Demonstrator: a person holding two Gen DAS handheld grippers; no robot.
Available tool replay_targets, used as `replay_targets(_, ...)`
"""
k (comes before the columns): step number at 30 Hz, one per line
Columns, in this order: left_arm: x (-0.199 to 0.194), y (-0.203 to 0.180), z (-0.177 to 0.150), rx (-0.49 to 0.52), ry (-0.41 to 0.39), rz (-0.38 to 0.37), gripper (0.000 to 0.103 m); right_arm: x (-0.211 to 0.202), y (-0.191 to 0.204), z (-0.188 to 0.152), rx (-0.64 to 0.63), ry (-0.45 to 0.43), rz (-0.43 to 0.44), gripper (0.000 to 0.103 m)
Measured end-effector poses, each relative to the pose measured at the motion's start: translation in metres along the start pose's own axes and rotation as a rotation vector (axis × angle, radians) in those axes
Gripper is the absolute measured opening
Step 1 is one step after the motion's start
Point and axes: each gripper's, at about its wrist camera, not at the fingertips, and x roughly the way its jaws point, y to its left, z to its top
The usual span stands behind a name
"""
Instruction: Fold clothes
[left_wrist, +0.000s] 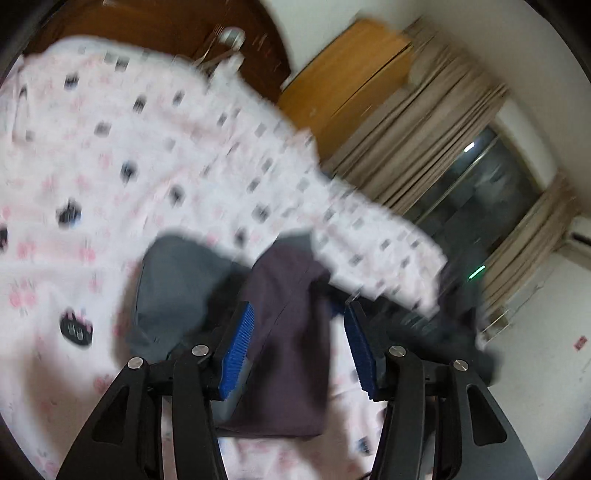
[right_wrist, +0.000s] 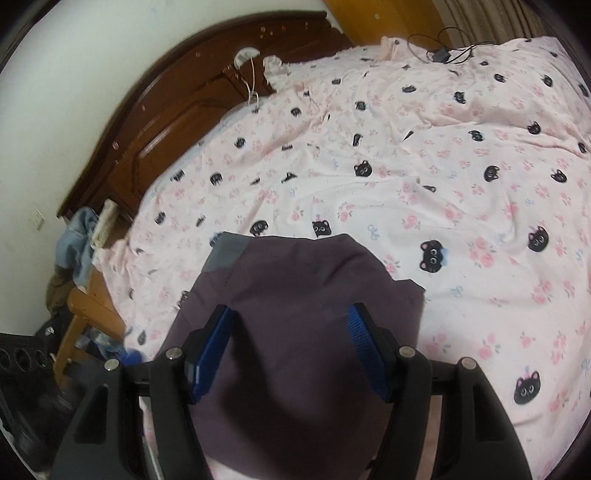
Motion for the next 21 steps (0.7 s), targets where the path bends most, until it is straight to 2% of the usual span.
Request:
replay_targets(2, 0.018, 0.015, -0.007, -0.023, 0.044, 0.071, 0.046, 0.010, 0.003, 0.003, -0.011, 0.021, -0.024, 0.067)
replay_targets(4, 0.029, 0.036, -0.017, -0.055, 0.075, 0.112, 0.046, 0.022, 0.003, 0.005, -0.013, 0.044, -0.038, 0.066)
replay_targets(7, 0.043, 0.061, -0.034, -0.062, 0.096, 0.141, 0.043, 0.040, 0.008, 0.005, -0.035, 0.088, -0.062, 0.066)
replay_targets(10, 0.043, 0.057, -0.043, -0.009, 0.063, 0.154, 0.042, 0.066, 0.018, 0.001, -0.100, 0.145, -0.145, 0.066)
replay_targets(13, 0.043, 0.060, -0.047, -0.007, 0.044, 0.140, 0.042, 0.085, 0.020, -0.008, -0.149, 0.175, -0.221, 0.068)
replay_targets(17, 0.043, 0.064, -0.053, 0.000, 0.013, 0.119, 0.042, 0.092, 0.019, -0.016, -0.184, 0.182, -0.232, 0.077)
replay_targets(21, 0.037, 0.066, -0.054, -0.004, -0.012, 0.092, 0.042, 0.072, 0.037, -0.021, -0.254, 0.129, -0.255, 0.077)
